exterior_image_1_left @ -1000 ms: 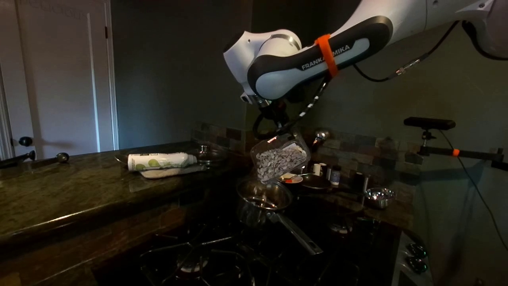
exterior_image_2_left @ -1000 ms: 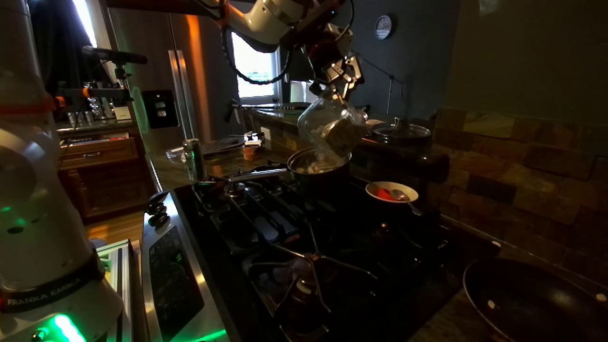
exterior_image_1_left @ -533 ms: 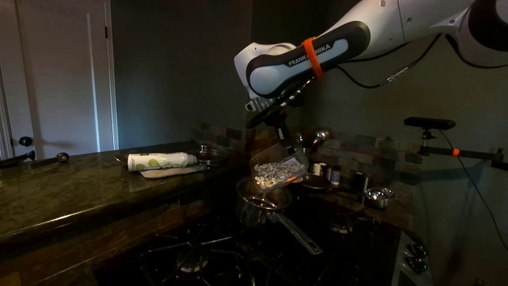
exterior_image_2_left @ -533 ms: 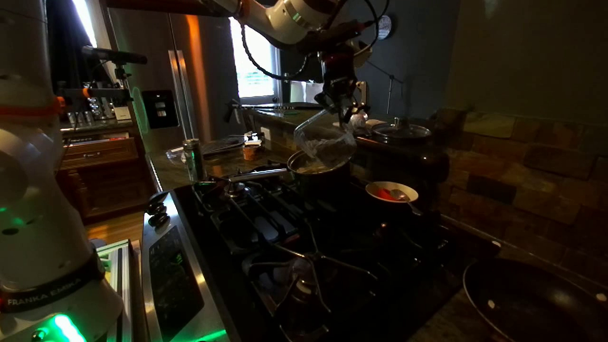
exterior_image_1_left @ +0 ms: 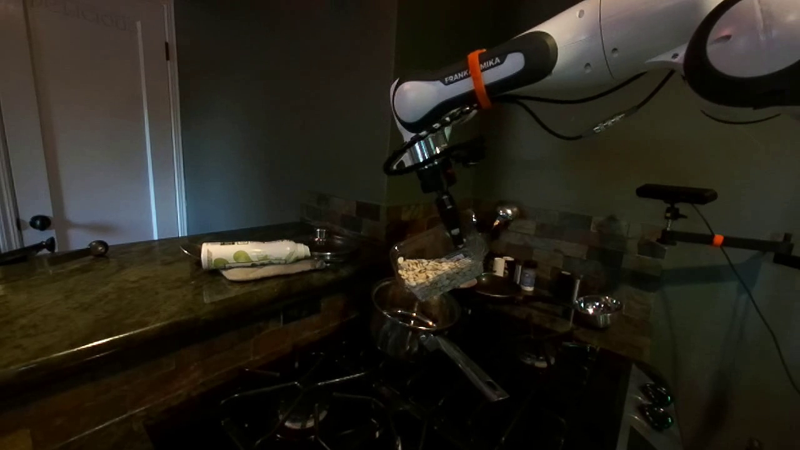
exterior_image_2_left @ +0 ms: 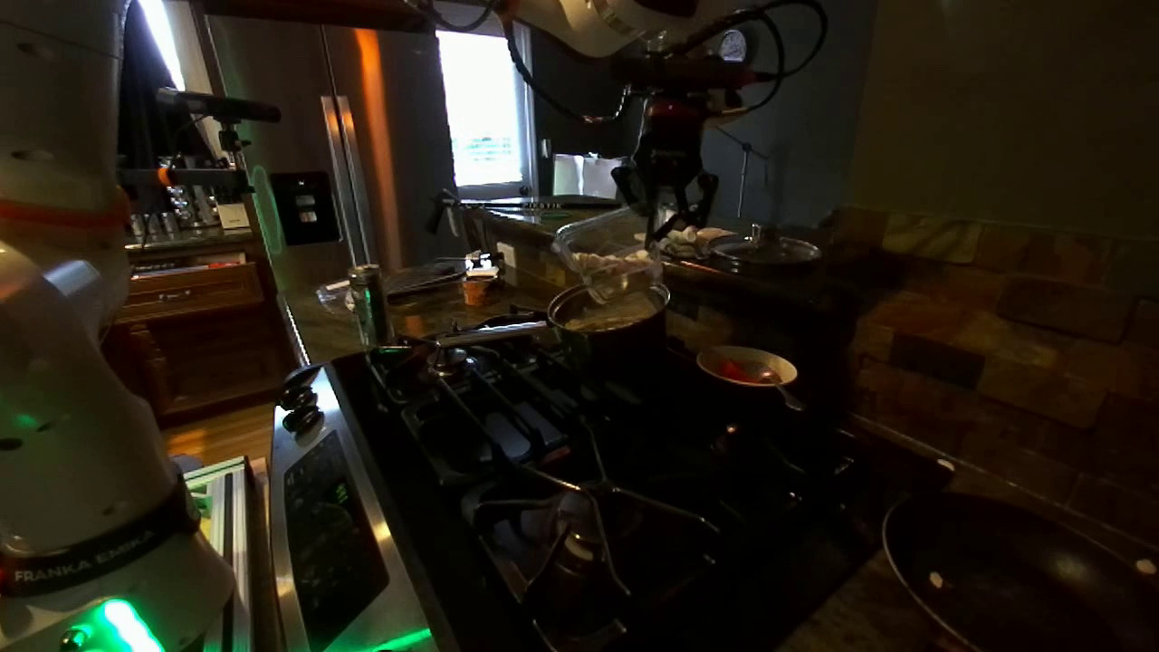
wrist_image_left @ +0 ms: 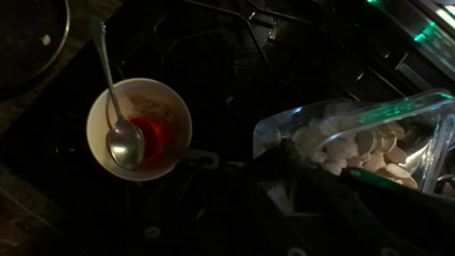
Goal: Empty some of the grains into the pot then place the container on the counter
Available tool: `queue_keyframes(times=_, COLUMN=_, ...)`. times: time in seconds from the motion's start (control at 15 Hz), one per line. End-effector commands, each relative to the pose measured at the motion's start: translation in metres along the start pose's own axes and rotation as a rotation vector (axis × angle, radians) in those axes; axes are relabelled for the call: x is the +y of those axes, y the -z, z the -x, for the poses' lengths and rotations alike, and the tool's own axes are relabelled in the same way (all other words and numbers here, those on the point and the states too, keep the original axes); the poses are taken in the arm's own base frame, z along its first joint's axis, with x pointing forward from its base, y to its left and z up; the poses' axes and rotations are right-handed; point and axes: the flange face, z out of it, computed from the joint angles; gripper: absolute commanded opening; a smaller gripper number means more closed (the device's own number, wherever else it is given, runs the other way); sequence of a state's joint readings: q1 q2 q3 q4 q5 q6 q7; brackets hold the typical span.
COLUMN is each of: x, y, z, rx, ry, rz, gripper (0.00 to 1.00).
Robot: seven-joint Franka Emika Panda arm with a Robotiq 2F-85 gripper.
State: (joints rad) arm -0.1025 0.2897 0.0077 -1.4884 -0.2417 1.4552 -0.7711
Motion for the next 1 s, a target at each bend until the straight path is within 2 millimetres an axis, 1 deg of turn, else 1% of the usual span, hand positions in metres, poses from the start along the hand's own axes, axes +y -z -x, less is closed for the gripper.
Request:
queue_keyframes(times=0.0, x=-0.004, y=0.011, z=-0.001, rx=0.064, ry=0.128, rz=-0.14, gripper=0.01)
queue_keyframes(times=0.27, x=-0.031, y=0.027, z=-0.003, rx=0.131, ry=0.245, rz=-0.275, gripper=0.01)
queue_keyframes(times=0.47, x=-0.056, y=0.042, z=-0.014, rx=0.181, ry=0.253, rz=-0.311, gripper=0.01)
queue_keyframes(times=0.67, x=-0.082, y=0.05, z=-0.034, rx=0.223, ry=0.205, rz=-0.287, gripper=0.01)
queue_keyframes(times=0.93, x=-0.117, y=0.056, z=-0.067, rx=0.219, ry=0.171, rz=-0.28, gripper=0.01)
